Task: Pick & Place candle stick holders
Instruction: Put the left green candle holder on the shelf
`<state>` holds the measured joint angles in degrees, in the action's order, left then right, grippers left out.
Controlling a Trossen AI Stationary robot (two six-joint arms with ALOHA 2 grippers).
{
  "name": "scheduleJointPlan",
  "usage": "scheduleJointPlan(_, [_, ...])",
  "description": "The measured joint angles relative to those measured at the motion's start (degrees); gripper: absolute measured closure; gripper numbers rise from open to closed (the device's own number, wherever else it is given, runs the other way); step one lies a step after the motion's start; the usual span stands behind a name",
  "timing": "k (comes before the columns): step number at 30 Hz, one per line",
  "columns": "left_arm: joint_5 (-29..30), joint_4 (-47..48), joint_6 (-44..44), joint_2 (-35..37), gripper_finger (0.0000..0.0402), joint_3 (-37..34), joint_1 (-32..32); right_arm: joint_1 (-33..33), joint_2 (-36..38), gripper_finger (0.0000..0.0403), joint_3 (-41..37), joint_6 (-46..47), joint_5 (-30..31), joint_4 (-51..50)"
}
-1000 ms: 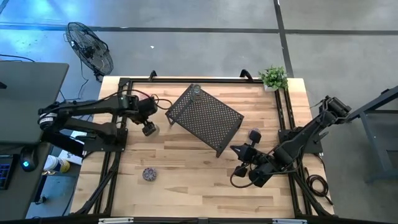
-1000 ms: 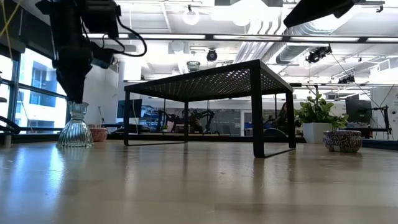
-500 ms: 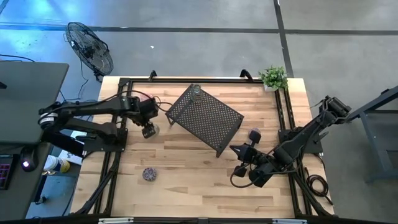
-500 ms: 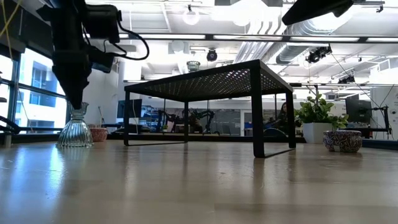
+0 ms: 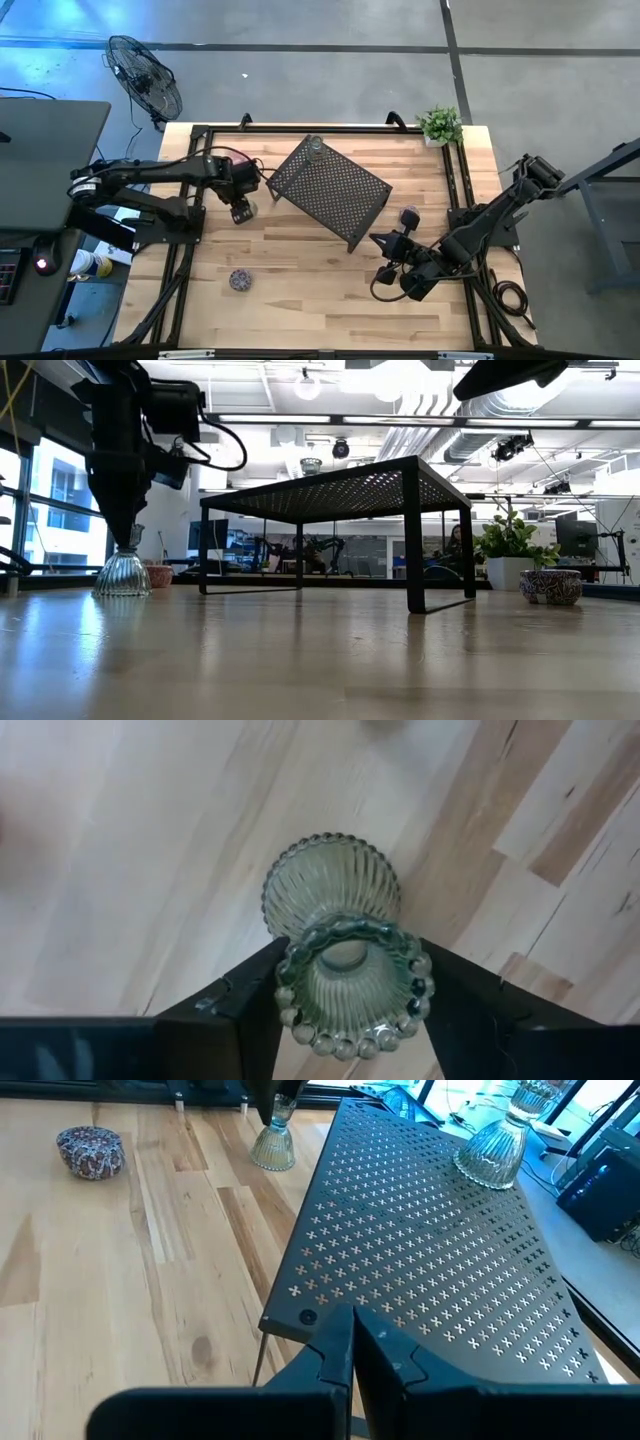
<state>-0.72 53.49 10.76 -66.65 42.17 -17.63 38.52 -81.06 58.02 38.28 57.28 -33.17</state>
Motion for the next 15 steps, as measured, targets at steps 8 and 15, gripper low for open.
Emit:
scheduleJointPlan(8, [-1.5,0.2,-0.7,0.0,0.0239,0.1,0.0,0.0,0.0,0.0402,0.0,0.1,-0.4,0.0])
scheduleJointPlan(15, [-1.4,7.1,-1.6,2.8,0.0239,5.7,1.5,-0.2,0.1,0.0402,0.0,-0.9,-0.8,3.3])
